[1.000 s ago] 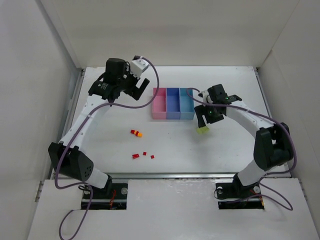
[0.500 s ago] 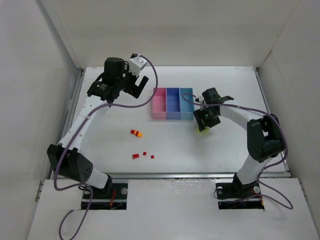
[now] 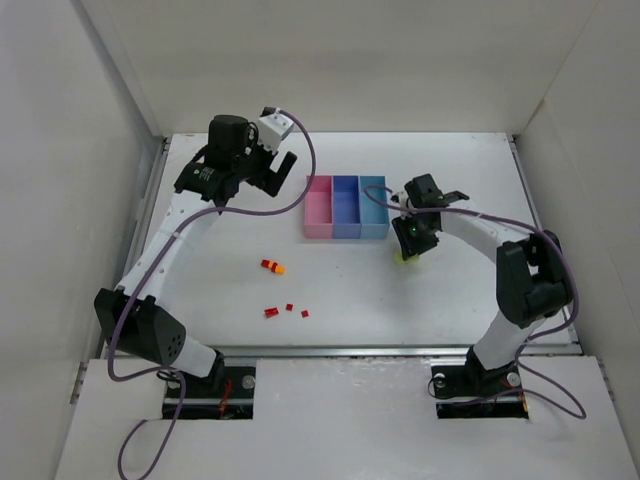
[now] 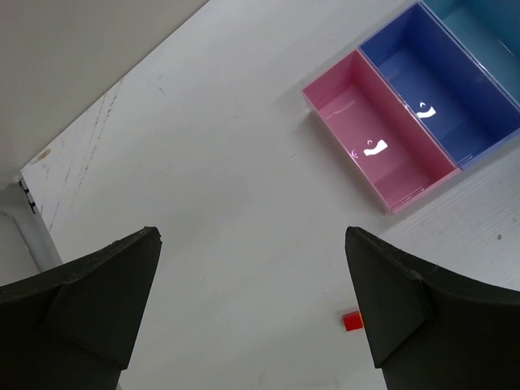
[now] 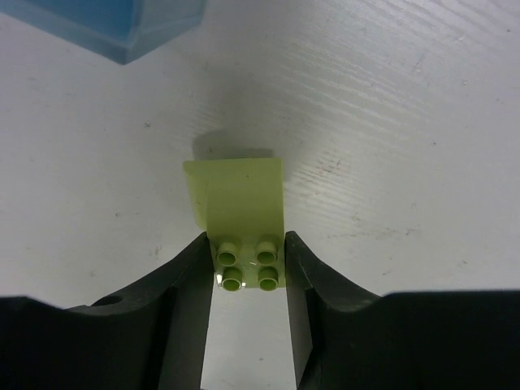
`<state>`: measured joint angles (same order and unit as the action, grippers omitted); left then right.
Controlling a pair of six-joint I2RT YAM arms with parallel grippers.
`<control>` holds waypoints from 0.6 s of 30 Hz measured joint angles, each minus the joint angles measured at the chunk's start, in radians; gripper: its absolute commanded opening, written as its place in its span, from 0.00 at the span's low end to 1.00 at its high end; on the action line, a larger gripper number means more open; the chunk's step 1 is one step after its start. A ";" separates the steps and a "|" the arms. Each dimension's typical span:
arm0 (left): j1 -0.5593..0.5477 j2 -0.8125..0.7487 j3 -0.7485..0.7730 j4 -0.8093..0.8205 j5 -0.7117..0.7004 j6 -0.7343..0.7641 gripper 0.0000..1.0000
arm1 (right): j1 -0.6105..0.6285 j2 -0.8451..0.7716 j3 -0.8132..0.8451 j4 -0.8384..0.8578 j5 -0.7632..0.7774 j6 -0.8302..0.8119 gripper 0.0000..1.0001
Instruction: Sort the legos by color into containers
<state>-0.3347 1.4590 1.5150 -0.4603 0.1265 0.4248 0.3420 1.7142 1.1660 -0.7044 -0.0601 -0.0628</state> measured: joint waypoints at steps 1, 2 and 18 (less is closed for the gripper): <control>-0.001 0.000 0.000 0.000 0.000 0.001 0.93 | 0.000 -0.010 0.003 -0.006 -0.002 0.001 0.00; -0.005 0.000 0.000 -0.001 -0.003 0.004 0.92 | 0.000 -0.021 0.013 -0.021 -0.003 0.004 0.00; -0.327 0.016 -0.004 0.053 -0.138 0.210 0.89 | -0.073 -0.188 0.400 -0.023 -0.212 0.217 0.00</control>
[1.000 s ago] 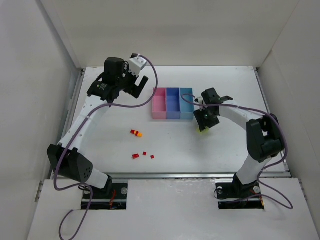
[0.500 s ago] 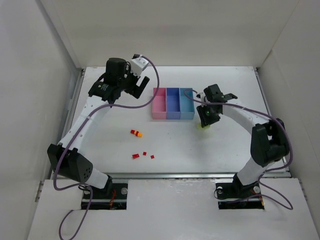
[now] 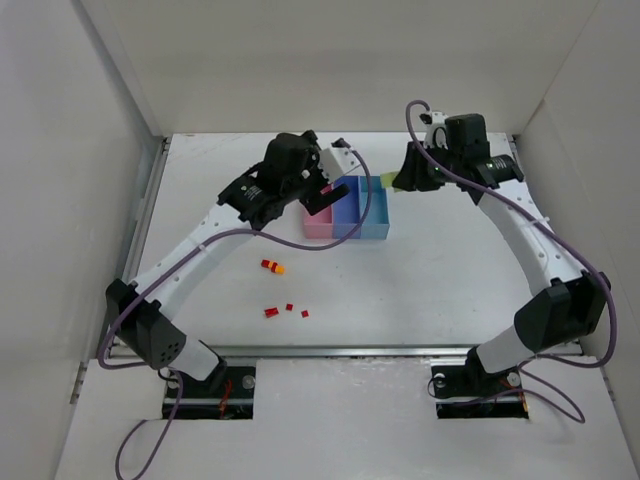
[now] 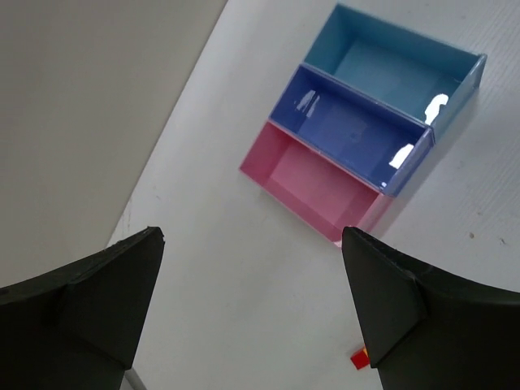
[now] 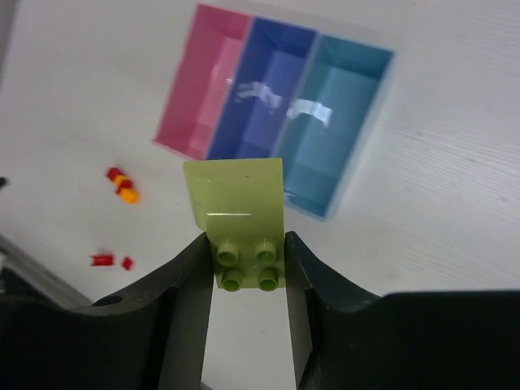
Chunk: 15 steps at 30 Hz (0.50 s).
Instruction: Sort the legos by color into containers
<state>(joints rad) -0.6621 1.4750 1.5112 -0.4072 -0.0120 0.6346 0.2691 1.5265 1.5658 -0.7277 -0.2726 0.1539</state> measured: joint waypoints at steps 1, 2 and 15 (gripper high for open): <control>-0.008 -0.001 -0.006 0.024 0.005 0.015 0.89 | 0.000 0.000 -0.011 0.035 -0.045 0.026 0.00; -0.012 -0.005 -0.015 0.047 0.012 0.029 0.89 | 0.002 0.000 -0.021 0.064 -0.086 0.058 0.00; -0.024 -0.036 -0.137 0.196 0.230 0.207 0.86 | 0.198 0.007 -0.043 0.268 -0.181 0.236 0.00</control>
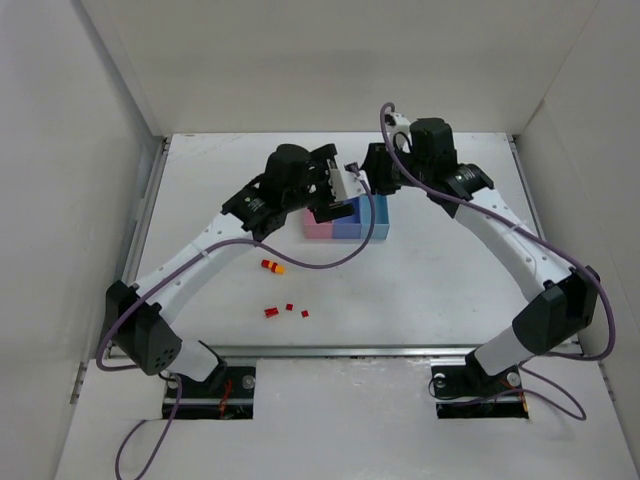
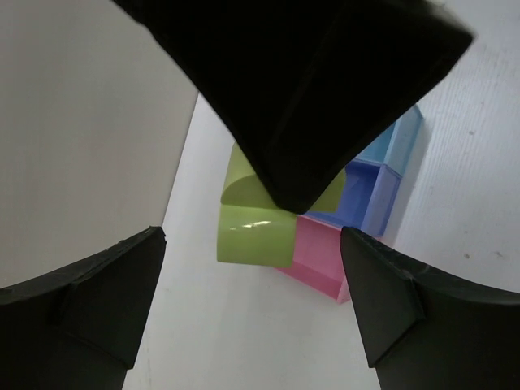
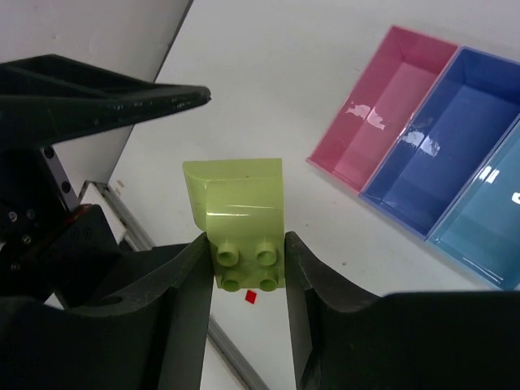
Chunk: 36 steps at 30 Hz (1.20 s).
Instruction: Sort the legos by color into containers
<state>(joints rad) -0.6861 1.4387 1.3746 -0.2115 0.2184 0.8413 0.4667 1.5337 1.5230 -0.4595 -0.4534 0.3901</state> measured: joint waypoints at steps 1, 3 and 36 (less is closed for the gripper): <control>0.000 0.000 0.000 0.005 0.013 0.000 0.82 | 0.001 0.000 -0.001 0.006 0.001 0.006 0.00; 0.003 0.000 0.001 0.005 0.044 -0.004 0.78 | 0.000 0.001 -0.002 0.014 0.003 0.015 0.00; 0.027 0.013 0.041 -0.049 0.108 -0.057 0.00 | 0.031 0.015 -0.002 0.021 0.027 -0.002 0.00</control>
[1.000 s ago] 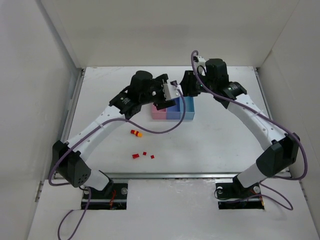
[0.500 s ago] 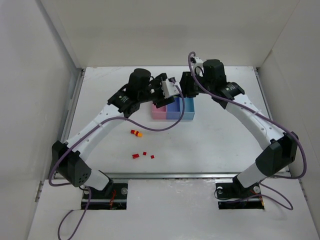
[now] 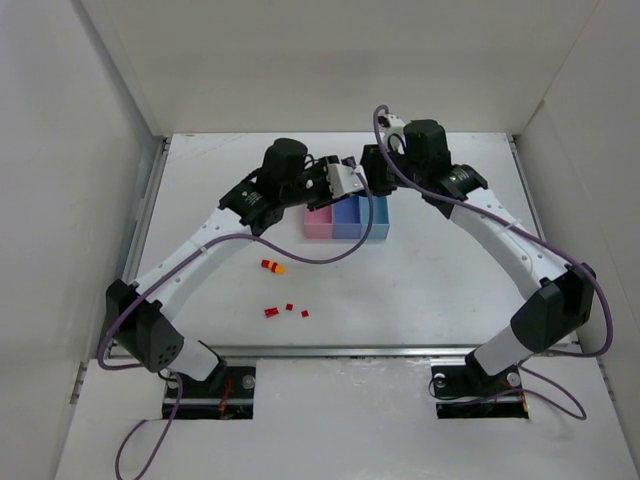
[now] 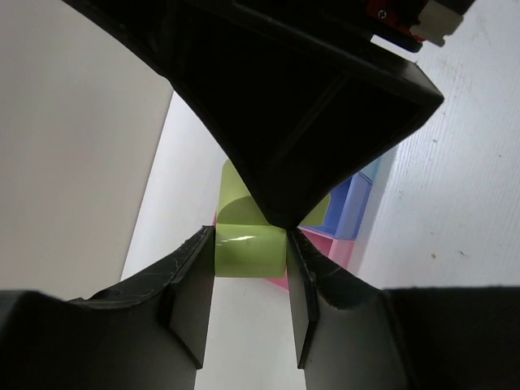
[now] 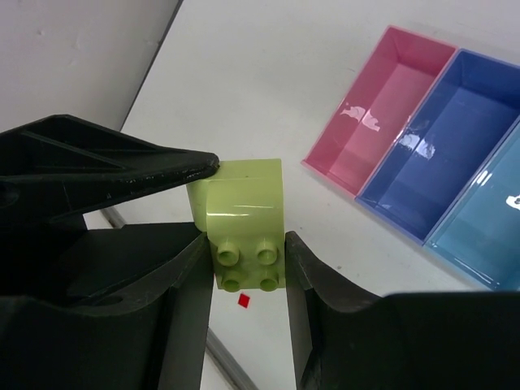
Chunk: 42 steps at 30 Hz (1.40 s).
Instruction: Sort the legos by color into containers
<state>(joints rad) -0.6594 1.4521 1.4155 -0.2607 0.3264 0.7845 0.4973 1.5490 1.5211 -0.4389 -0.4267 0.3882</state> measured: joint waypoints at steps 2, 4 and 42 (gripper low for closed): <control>-0.010 0.015 0.017 -0.015 -0.027 0.007 0.00 | 0.002 0.000 0.000 -0.002 0.017 -0.004 0.00; -0.020 0.033 0.027 -0.017 -0.063 0.013 0.00 | 0.000 0.000 0.000 -0.008 0.037 -0.008 0.00; 0.135 0.043 -0.054 -0.021 -0.196 -0.282 0.00 | -0.136 0.322 0.043 -0.152 0.343 0.055 0.67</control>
<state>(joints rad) -0.5240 1.4956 1.3617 -0.2817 0.1299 0.5026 0.3611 1.8706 1.5646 -0.5911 -0.0837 0.4427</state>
